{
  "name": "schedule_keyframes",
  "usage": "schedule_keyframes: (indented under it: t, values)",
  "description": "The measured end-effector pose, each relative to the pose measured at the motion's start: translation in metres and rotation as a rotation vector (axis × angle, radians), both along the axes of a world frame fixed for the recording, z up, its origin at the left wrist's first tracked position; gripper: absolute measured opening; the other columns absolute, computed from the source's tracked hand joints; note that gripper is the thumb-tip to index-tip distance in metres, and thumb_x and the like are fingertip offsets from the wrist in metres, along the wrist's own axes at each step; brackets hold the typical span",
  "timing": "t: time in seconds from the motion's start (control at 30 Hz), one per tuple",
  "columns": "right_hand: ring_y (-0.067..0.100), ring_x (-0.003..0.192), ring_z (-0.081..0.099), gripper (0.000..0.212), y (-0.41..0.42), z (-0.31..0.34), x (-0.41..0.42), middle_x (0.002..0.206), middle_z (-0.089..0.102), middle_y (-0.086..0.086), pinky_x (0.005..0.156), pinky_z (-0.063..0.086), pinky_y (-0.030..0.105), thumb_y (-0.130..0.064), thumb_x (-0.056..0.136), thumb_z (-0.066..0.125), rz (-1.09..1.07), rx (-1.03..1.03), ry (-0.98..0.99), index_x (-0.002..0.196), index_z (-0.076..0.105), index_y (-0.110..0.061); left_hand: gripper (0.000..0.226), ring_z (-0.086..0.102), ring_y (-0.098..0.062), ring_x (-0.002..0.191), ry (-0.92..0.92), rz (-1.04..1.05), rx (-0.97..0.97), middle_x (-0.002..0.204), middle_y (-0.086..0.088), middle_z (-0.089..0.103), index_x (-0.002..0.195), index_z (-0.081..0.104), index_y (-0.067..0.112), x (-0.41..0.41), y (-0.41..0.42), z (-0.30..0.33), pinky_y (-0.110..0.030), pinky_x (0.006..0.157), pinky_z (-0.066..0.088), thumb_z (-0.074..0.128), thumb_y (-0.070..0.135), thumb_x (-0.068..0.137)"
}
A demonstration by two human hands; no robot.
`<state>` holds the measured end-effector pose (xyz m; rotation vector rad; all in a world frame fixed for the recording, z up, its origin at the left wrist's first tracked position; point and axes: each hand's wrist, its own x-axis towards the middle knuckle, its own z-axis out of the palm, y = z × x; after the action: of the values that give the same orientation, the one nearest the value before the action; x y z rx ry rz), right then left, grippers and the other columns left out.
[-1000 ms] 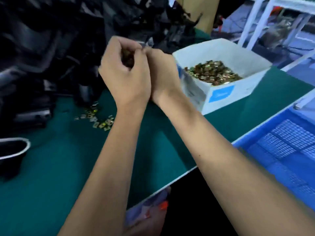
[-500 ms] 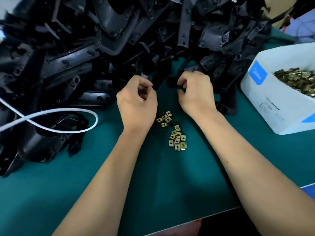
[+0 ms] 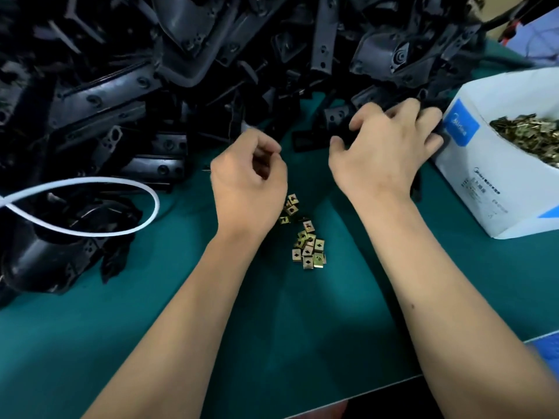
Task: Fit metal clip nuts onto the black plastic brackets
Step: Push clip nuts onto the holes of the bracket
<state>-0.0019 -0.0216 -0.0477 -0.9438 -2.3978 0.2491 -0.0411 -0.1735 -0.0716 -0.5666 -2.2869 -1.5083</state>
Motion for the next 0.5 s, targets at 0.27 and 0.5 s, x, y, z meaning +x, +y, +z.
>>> schedule_keyframes:
  t: [0.27,0.5]
  values:
    - [0.041,0.146,0.022,0.06,0.01,0.004,0.001,0.148,0.034,0.016,0.106,0.041,0.062,-0.047,0.081,0.075,-0.064,-0.206,-0.026,0.131,0.052,-0.023,0.01,0.064,-0.014,0.075,0.087,-0.141,-0.055,0.075,0.011,0.065,0.087,0.067,0.016,0.016,0.012,-0.003,-0.016,0.065,0.047,0.064,0.007,0.088]
    - [0.03,0.132,0.031,0.042,-0.017,0.002,0.0,0.136,0.045,0.005,0.105,0.041,0.045,-0.042,0.089,0.07,0.289,-0.37,0.127,0.128,0.061,-0.03,0.019,0.067,0.002,0.09,-0.106,-0.168,-0.044,0.101,0.008,0.072,0.114,0.068,0.014,0.013,0.013,-0.001,-0.01,0.076,0.049,0.062,0.014,0.096]
